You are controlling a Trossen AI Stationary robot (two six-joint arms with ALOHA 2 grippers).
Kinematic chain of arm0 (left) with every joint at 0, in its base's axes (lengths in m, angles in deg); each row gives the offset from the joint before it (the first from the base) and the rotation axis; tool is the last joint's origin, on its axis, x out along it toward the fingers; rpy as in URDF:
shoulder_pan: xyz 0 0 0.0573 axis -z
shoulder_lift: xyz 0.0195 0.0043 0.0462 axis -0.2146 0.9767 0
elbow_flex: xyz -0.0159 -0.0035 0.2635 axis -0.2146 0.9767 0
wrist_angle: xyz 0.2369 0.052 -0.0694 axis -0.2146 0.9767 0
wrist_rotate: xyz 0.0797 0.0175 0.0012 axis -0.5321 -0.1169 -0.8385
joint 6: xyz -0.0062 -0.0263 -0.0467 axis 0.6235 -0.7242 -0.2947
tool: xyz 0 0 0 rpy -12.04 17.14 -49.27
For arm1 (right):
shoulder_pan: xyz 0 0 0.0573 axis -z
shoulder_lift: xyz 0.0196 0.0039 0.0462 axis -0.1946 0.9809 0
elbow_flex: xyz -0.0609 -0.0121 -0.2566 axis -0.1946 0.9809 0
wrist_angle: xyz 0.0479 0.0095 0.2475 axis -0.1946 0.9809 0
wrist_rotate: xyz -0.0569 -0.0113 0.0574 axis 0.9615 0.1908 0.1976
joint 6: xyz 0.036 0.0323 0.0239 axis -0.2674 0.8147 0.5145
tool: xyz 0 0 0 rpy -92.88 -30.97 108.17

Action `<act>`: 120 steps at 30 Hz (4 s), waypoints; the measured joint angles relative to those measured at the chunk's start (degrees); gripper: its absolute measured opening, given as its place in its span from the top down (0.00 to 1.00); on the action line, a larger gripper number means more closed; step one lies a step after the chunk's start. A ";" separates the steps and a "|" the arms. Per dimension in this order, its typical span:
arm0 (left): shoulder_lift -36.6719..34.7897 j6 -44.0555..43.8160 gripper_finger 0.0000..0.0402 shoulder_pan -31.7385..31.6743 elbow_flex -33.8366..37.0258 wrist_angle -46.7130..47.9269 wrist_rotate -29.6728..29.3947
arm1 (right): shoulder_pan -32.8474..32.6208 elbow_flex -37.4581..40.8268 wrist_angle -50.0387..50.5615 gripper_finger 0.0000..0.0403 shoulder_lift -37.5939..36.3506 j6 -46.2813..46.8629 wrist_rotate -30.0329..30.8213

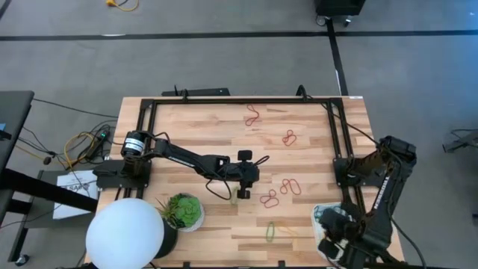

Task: Pick and place items into bin
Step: Put the yellow rubber band into the white bin

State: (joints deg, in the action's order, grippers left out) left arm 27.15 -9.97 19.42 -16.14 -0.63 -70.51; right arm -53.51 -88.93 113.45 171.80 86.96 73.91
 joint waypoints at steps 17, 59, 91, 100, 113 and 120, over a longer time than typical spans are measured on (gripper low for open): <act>-0.02 -0.68 0.67 0.11 0.00 0.13 4.44 | 20.32 0.02 -20.02 0.85 5.58 -22.85 2.60; -0.04 4.62 0.67 2.60 -0.02 4.15 9.79 | 25.71 3.64 -26.81 0.86 19.89 -32.37 -24.26; -0.04 4.66 0.67 2.58 -0.02 5.20 9.59 | 8.99 -14.05 5.75 1.00 -2.78 -10.38 -25.60; -0.04 4.66 0.67 2.58 -0.02 5.56 9.60 | -5.01 -14.01 11.35 1.00 -0.25 8.71 -14.11; -0.04 4.63 0.67 2.58 -0.02 3.80 9.62 | -4.79 -14.01 9.26 1.00 12.46 4.42 -14.55; -0.04 4.63 0.67 2.58 -0.02 3.89 9.64 | -3.75 -13.94 12.31 1.00 13.32 1.37 -18.42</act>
State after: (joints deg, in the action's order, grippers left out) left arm 27.11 -5.33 22.00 -16.16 3.26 -60.87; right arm -57.27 -102.87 125.76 185.12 88.33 55.49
